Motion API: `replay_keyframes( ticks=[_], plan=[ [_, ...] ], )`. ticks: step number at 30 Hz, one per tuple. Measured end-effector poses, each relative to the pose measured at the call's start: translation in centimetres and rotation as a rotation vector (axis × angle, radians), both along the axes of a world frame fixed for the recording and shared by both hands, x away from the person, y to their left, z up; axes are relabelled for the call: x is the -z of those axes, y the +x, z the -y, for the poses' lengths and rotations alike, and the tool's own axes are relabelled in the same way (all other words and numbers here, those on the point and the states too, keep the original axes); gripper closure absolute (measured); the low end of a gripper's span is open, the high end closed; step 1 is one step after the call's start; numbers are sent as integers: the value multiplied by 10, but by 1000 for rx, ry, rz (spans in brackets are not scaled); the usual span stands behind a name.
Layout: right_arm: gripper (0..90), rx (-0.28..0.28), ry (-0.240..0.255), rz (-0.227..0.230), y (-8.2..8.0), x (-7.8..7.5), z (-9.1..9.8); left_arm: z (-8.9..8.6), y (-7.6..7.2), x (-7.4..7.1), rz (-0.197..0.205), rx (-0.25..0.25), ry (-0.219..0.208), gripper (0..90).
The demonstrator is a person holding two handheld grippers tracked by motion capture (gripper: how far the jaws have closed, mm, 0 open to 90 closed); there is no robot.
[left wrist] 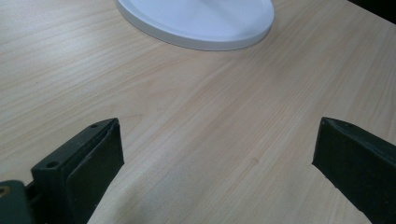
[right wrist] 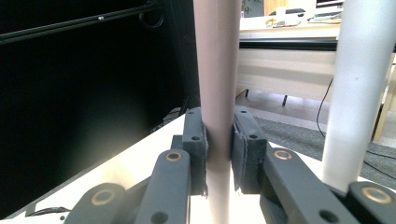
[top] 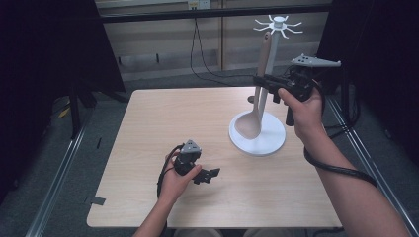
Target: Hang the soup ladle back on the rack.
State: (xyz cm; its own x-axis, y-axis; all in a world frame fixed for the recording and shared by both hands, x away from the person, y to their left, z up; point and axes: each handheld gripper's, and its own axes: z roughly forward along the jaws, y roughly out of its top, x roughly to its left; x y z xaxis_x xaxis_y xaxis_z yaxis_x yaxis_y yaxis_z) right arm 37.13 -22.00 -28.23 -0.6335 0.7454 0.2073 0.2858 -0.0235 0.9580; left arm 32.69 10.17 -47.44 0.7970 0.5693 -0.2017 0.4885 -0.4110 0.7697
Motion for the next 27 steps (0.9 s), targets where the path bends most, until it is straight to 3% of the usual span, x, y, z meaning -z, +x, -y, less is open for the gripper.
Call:
replay_keyframes(
  ticks=[27],
  plan=[
    [748, 67, -4, 15, 3, 5, 10, 0, 0, -1, 4, 10, 6, 19]
  ],
)
